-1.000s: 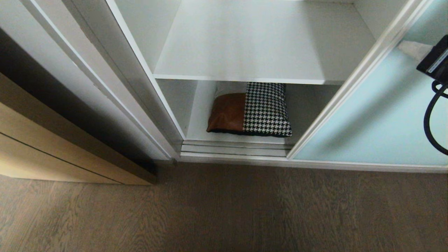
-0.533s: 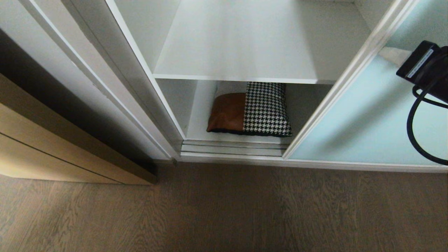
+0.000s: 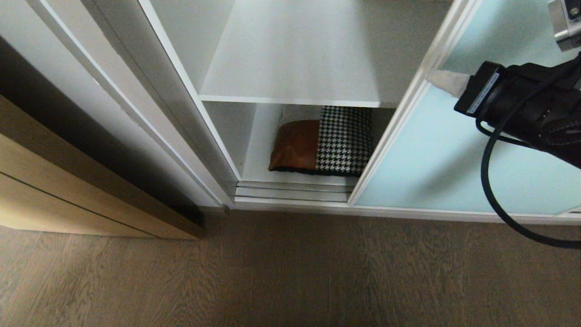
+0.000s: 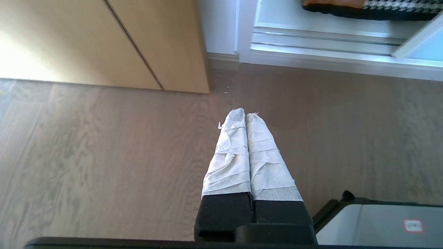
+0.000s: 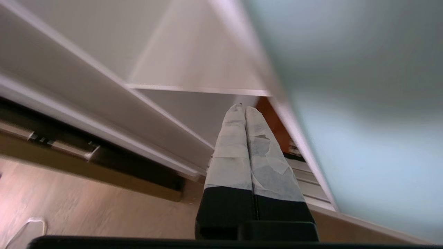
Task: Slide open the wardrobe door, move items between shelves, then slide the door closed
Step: Close the door
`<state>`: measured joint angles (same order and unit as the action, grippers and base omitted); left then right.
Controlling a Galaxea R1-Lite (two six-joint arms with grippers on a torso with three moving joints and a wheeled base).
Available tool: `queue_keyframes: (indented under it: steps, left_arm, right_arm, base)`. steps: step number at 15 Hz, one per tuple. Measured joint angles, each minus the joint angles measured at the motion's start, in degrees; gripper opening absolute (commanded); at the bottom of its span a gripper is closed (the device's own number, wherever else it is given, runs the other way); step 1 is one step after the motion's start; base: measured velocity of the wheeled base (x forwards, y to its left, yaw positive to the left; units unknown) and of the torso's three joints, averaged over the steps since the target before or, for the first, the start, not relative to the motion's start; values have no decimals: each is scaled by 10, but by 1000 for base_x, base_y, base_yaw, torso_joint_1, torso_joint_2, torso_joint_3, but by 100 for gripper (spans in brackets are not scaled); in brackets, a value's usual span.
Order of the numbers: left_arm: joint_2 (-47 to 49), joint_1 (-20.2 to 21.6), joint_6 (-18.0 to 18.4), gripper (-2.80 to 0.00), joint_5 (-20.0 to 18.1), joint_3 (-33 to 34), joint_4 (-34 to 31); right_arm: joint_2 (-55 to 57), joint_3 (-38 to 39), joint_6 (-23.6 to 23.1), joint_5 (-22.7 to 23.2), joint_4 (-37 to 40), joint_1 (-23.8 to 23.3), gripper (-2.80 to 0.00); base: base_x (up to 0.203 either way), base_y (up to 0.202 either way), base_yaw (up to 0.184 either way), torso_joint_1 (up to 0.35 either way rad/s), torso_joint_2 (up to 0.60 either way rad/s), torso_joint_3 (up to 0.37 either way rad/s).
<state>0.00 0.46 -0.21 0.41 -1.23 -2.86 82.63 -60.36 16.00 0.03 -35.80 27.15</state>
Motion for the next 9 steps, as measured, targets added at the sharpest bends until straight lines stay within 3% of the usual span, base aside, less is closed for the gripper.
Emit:
queue_keyframes:
  steps: [5, 9]
  left_arm:
    - [0, 1, 0, -280, 0, 0, 0]
    - [0, 1, 0, -280, 0, 0, 0]
  right_arm:
    - [-16, 35, -23, -40, -2, 118, -280]
    - [-76, 91, -24, -57, 4, 139, -280]
  base:
    - [0, 0, 0, 0, 0, 0]
    - [0, 0, 0, 0, 0, 0]
